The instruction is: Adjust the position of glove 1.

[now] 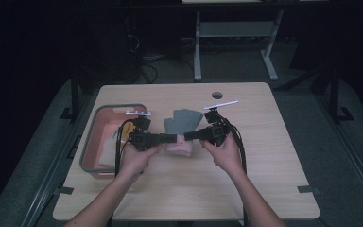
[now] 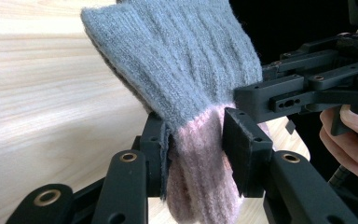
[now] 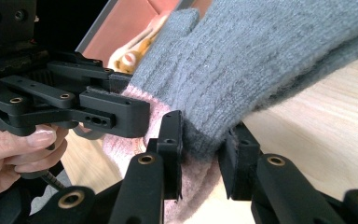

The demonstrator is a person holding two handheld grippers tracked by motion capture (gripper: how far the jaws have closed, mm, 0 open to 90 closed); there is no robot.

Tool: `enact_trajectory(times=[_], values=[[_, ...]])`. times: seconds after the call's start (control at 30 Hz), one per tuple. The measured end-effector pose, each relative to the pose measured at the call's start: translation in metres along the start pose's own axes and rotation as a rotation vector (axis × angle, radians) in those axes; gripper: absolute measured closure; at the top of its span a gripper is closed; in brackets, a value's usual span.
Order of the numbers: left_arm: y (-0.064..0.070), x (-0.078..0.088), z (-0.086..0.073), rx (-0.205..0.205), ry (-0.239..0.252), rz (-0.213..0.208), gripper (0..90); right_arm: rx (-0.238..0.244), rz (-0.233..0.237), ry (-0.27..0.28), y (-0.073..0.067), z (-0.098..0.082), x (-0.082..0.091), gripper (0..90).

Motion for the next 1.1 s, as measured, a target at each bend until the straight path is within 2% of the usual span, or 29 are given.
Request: enact_trajectory(times=[0.4, 0.8, 1.1], values=[[-0.009, 0.017, 0.002, 0.011, 0.026, 0.013, 61.9, 0.023, 0.014, -0.016, -0.012, 0.011, -0.013, 71.7], [-0.015, 0.031, 0.003, 0.005, 0.040, 0.023, 62.0, 0.041, 0.020, -0.030, -0.021, 0.019, -0.024, 71.7], [-0.023, 0.044, 0.003, 0.020, 0.050, 0.037, 62.4, 0.053, 0.038, -0.035, -0.029, 0.026, -0.036, 71.7]])
Point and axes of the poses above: each handheld gripper's, and its own axes: x roughly backward along the jaws, z roughly out of its top, y roughly to its right, the point moved 3 cm from there along -x, roughly forward along the jaws, and after that the axes turned 2 degrees about z, right-handed, at the moved point
